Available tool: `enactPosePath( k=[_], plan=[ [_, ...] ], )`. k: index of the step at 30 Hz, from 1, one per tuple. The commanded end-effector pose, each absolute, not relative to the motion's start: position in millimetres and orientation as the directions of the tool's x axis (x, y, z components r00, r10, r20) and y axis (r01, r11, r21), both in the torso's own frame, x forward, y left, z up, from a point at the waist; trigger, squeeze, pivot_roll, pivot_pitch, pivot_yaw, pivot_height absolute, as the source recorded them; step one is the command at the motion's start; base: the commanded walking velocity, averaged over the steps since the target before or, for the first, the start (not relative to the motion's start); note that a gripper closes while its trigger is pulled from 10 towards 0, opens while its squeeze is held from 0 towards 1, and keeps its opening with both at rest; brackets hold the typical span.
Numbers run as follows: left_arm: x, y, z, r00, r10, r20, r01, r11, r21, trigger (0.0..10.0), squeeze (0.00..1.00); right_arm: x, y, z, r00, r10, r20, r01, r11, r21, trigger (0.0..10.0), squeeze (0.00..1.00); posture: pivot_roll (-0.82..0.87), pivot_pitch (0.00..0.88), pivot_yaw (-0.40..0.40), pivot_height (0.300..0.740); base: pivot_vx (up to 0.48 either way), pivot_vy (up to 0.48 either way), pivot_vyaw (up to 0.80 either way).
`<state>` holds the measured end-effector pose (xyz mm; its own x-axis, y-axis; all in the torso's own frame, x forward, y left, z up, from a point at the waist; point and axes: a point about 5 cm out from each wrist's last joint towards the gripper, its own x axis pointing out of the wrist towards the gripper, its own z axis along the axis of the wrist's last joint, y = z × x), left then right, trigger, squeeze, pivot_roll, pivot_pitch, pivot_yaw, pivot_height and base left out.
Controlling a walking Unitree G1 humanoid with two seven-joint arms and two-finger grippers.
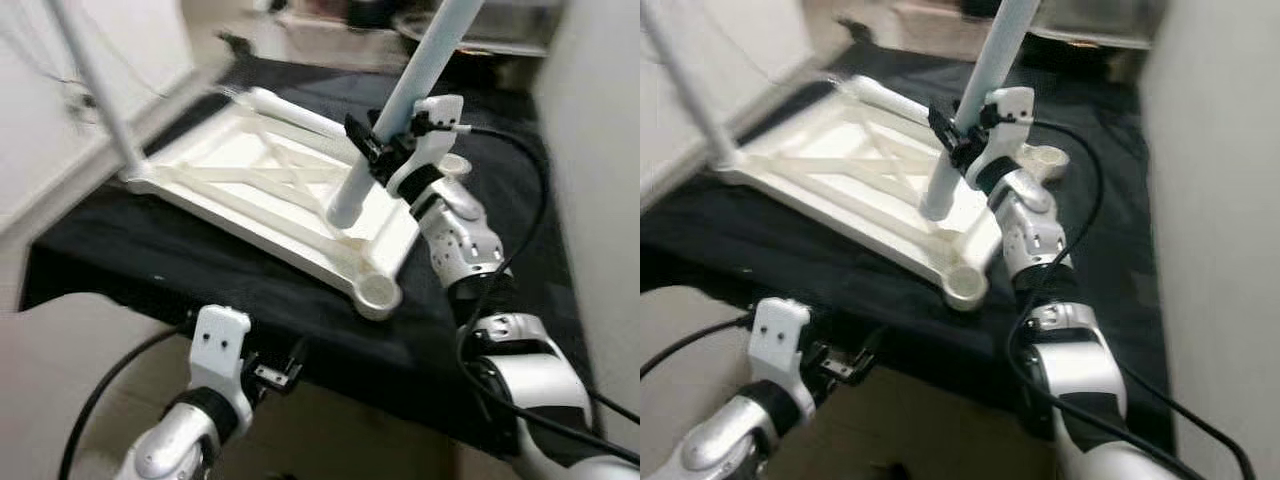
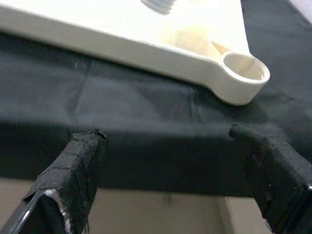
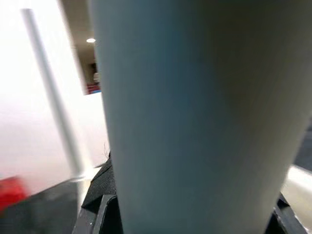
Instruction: Building children table
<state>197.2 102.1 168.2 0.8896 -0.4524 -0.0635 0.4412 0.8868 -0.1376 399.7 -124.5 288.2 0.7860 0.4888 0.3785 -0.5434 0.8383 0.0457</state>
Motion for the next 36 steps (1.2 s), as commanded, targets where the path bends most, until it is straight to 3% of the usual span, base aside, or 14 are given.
enactPosePath(
  k=[1, 10, 18, 22, 25, 26, 27, 29, 36],
  plan=[
    [196, 101, 166, 0.887, -0.456, -0.073, 0.443, 0.885, -0.143, 10.0, 0.00, 399, -124, 291, 0.765, 0.514, 0.388, -0.573, 0.818, 0.045, 10.0, 0.00, 0.23, 0.165, -0.014, 0.740, 0.000, 0.000, 0.44],
    [196, 100, 165, 0.885, -0.460, -0.073, 0.448, 0.883, -0.140, 10.0, 0.00, 400, -146, 283, 0.762, 0.566, 0.315, -0.598, 0.801, 0.008, 10.0, 0.00, 0.23, 0.158, -0.013, 0.740, 0.000, 0.000, 0.00],
    [195, 99, 163, 0.882, -0.465, -0.074, 0.453, 0.881, -0.138, 10.0, 0.00, 401, -168, 285, 0.790, 0.529, 0.311, -0.558, 0.830, 0.007, 10.0, 0.00, 0.22, 0.152, -0.010, 0.740, 0.000, 0.000, -0.74],
    [195, 100, 162, 0.880, -0.468, -0.080, 0.456, 0.880, -0.137, 10.0, 0.00, 393, -172, 283, 0.675, 0.681, 0.285, -0.719, 0.693, 0.047, 10.0, 0.00, 0.22, 0.151, -0.004, 0.740, 0.000, 0.000, 0.00],
    [194, 100, 162, 0.880, -0.469, -0.081, 0.456, 0.879, -0.136, 10.0, 0.00, 390, -174, 282, 0.638, 0.718, 0.278, -0.757, 0.651, 0.055, 10.0, 0.00, 0.22, 0.151, -0.004, 0.740, 0.000, 0.000, 0.00],
    [194, 100, 161, 0.879, -0.470, -0.083, 0.457, 0.879, -0.136, 10.0, 0.00, 385, -177, 282, 0.579, 0.768, 0.274, -0.807, 0.588, 0.059, 10.0, 0.00, 0.22, 0.148, -0.007, 0.740, 0.000, 0.000, 0.00],
    [194, 100, 161, 0.879, -0.470, -0.083, 0.457, 0.879, -0.136, 10.0, 0.00, 385, -177, 282, 0.579, 0.768, 0.274, -0.807, 0.588, 0.059, 10.0, 0.00, 0.22, 0.148, -0.007, 0.740, 0.000, 0.000, 0.00],
    [193, 99, 160, 0.877, -0.472, -0.085, 0.459, 0.878, -0.137, 10.0, 0.00, 374, -188, 284, 0.467, 0.842, 0.271, -0.878, 0.477, 0.033, 10.0, 0.00, 0.23, 0.148, -0.008, 0.740, 0.000, 0.000, 0.00],
    [191, 98, 159, 0.876, -0.475, -0.089, 0.460, 0.876, -0.141, 10.0, 0.00, 369, -193, 278, 0.392, 0.893, 0.223, -0.916, 0.401, 0.006, 10.0, 0.00, 0.22, 0.156, -0.012, 0.740, 0.000, 0.000, 0.00]
  ],
)
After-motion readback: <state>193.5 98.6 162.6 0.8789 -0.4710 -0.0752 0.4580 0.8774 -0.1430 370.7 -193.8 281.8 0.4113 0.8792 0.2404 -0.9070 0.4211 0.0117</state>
